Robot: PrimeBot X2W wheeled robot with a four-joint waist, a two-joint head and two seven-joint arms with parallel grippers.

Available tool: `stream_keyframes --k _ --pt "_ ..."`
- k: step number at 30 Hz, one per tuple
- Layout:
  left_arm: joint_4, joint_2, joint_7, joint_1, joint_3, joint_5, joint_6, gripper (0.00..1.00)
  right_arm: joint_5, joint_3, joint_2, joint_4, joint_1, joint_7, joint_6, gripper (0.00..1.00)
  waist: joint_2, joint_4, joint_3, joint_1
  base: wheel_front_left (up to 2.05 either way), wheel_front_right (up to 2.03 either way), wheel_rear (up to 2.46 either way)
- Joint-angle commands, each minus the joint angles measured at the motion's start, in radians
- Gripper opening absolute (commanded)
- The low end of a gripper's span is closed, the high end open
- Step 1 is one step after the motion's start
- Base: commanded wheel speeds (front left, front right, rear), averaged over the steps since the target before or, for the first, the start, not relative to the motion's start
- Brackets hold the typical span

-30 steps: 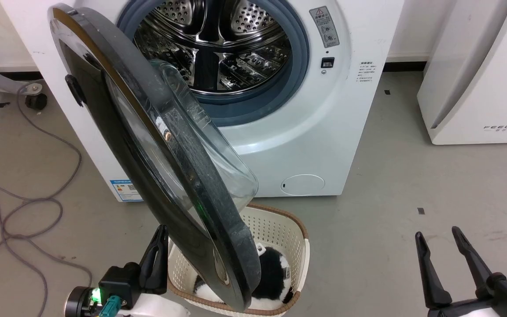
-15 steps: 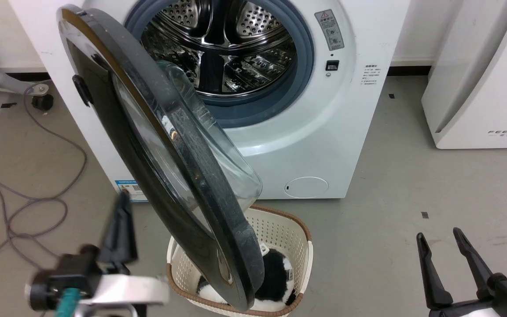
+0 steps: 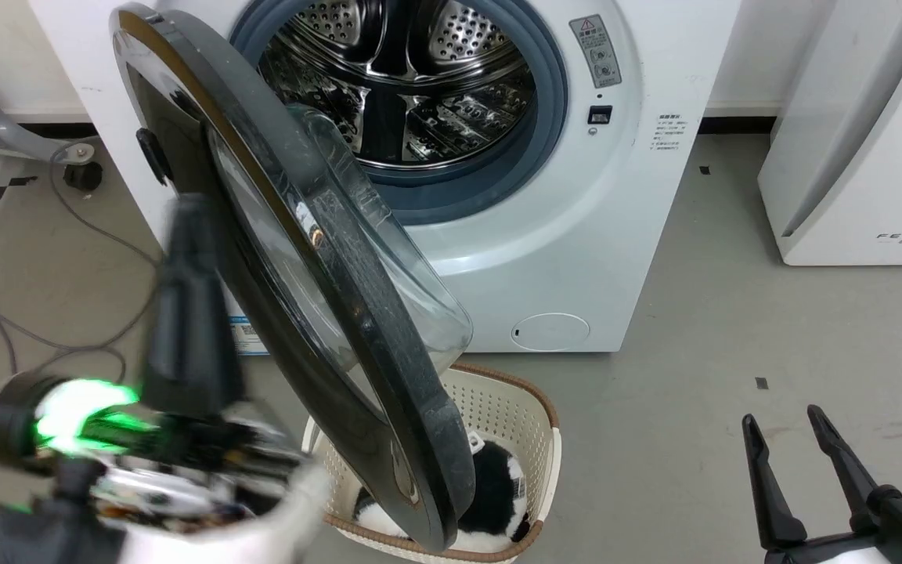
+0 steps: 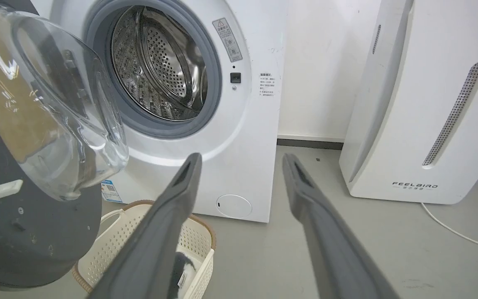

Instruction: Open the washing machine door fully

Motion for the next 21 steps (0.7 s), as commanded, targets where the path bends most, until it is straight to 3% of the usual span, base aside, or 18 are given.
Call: stream_keyframes --k 1,8,9,10,15,21 --pt "-0.026 0.001 -0.004 -0.017 -0.037 -0.014 -0.019 0.0 -0.008 0.0 0.003 -0.001 0.004 0.0 0.001 1.0 0.0 0.0 0.0 0.0 0.0 0.0 0.0" --pt "-0.06 0.001 0.092 -0.024 -0.287 -0.093 -0.094 0.0 -0.004 -0.01 0.003 0.002 0.005 0.003 0.001 1.0 0.0 0.01 0.001 0.0 0.0 0.0 0.0" --pt "-0.06 0.001 0.092 -0.024 -0.287 -0.093 -0.094 0.0 -0.004 -0.01 0.003 0.002 0.005 0.003 0.001 1.0 0.0 0.01 0.001 0.0 0.0 0.0 0.0" --pt "-0.032 0.004 0.143 -0.007 -0.355 -0.119 -0.105 0.0 -0.003 -0.013 0.003 0.002 0.007 0.004 0.001 1.0 0.0 0.013 0.0 0.0 0.0 0.0 0.0" --pt "0.056 0.024 0.288 0.068 -0.494 -0.181 -0.115 0.0 -0.002 -0.019 0.003 0.002 0.007 0.008 0.001 1.0 0.0 0.014 -0.001 0.0 0.0 0.0 0.0" --pt "0.168 0.044 0.406 0.121 -0.567 -0.194 -0.103 0.0 -0.004 -0.025 0.003 0.0 0.007 0.013 0.001 1.0 0.0 0.016 0.004 0.0 0.0 0.0 0.0"
